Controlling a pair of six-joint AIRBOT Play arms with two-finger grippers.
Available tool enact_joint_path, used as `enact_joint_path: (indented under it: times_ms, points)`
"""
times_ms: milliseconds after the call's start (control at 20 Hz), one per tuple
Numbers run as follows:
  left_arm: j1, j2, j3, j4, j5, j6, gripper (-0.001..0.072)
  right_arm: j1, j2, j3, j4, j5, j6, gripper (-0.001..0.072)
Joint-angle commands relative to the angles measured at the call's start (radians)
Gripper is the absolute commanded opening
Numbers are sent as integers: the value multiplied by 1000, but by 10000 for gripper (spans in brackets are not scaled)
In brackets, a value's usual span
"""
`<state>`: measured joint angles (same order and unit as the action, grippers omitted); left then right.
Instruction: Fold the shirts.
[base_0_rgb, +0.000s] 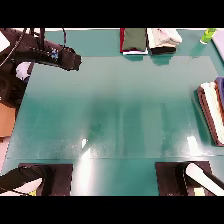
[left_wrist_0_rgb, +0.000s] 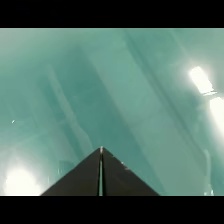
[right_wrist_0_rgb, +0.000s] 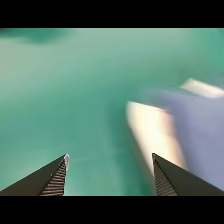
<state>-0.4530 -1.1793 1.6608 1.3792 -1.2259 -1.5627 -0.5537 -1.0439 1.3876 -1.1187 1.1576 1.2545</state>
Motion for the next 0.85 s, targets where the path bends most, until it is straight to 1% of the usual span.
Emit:
enact_joint_path:
  times_ms: [0, 50, 100, 150, 200, 250, 300, 500, 800]
  points:
    - [1, 0, 0, 4, 22, 0, 25, 351, -47, 15, 75, -13, 6, 591]
    - [1, 0, 0, 4, 22, 0, 25, 437, -66, 15, 75, -14, 6, 576]
    - [1, 0, 0, 4, 22, 0, 25, 526, -86, 15, 71, -15, 5, 500]
    - [1, 0, 0, 4, 22, 0, 25, 598, -105, 15, 70, -18, 4, 407]
    - [1, 0, 0, 4, 22, 0, 25, 666, -125, 15, 70, -20, 0, 275]
    - [1, 0, 0, 4, 22, 0, 24, 721, -141, 15, 70, -22, 0, 85]
    - [1, 0, 0, 4, 22, 0, 25, 768, -153, 15, 70, -24, -1, 21]
    - [1, 0, 0, 4, 22, 0, 24, 867, -180, 14, 71, -48, 0, 21]
    - [1, 0, 0, 4, 22, 0, 25, 881, -181, 13, 72, -63, 2, 21]
